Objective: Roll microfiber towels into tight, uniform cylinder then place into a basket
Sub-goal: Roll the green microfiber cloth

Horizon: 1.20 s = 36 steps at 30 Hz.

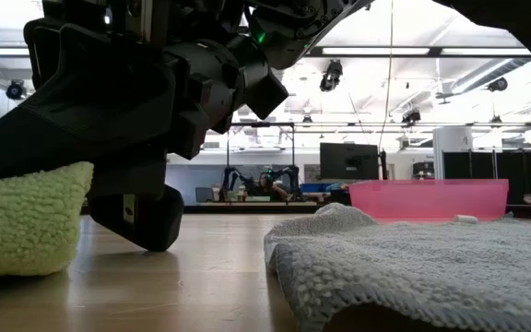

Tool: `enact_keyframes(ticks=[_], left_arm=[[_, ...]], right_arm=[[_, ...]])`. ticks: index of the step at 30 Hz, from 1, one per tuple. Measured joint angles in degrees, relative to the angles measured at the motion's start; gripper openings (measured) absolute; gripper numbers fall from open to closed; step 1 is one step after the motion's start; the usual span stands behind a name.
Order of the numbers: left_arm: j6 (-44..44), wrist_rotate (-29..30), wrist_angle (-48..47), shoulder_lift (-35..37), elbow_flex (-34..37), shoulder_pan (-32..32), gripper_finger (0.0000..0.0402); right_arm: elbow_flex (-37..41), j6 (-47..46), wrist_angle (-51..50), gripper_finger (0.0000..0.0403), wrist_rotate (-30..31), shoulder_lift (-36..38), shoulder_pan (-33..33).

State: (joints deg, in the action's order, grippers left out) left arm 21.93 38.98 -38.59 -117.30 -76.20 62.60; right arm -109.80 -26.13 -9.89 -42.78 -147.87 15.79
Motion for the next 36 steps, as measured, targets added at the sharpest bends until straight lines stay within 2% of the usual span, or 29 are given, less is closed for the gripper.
enact_keyframes(ticks=[4, 8, 13, 17, 22, 25, 27, 29, 33, 36], left_arm=[[0.1, 0.2, 0.2, 0.1, 0.0, 0.0, 0.009], [0.2, 0.8, -0.5, 0.3, 0.0, 0.0, 0.0146], [3.1, 1.1, -9.5, 2.5, -2.2, 0.2, 0.0221], [2.5, 4.8, -13.3, 4.7, -5.0, 0.4, 0.0252], [-4.6, 9.8, -8.5, 5.6, -7.3, 0.2, 0.0253], [-10.3, 8.3, 1.9, 4.8, -7.2, -1.1, 0.0246], [-11.8, 7.0, 5.4, 3.4, -7.2, -2.0, 0.0241], [-9.6, 6.7, 5.1, 2.0, -7.2, -2.8, 0.0235], [0.5, 5.8, 3.0, 0.9, -7.0, -4.2, 0.022], [7.7, 3.0, 1.3, -0.3, -7.0, -4.9, 0.0209]], right_arm=[[0.0, 0.3, 0.0, 0.0013, 0.6, 0.0, 0.1], [0.0, 0.2, 0.5, 0.0013, 0.7, 0.0, 0.1], [0.0, 0.6, 0.3, 0.0013, 0.9, -0.1, 0.1], [0.0, 0.8, 0.3, 0.0013, 1.0, -0.1, 0.1], [0.0, 1.0, 0.5, 0.0013, 1.1, -0.1, 0.1], [0.0, 0.9, 0.7, 0.0013, 1.2, -0.1, 0.1], [0.0, 1.0, 1.0, 0.0013, 1.3, -0.1, 0.1], [0.0, 1.0, 1.2, 0.0013, 1.3, -0.1, 0.1], [0.1, 1.5, 1.1, 0.0013, 1.3, -0.1, 0.1], [0.1, 2.4, 1.0, 0.0013, 1.3, -0.1, 0.1]])
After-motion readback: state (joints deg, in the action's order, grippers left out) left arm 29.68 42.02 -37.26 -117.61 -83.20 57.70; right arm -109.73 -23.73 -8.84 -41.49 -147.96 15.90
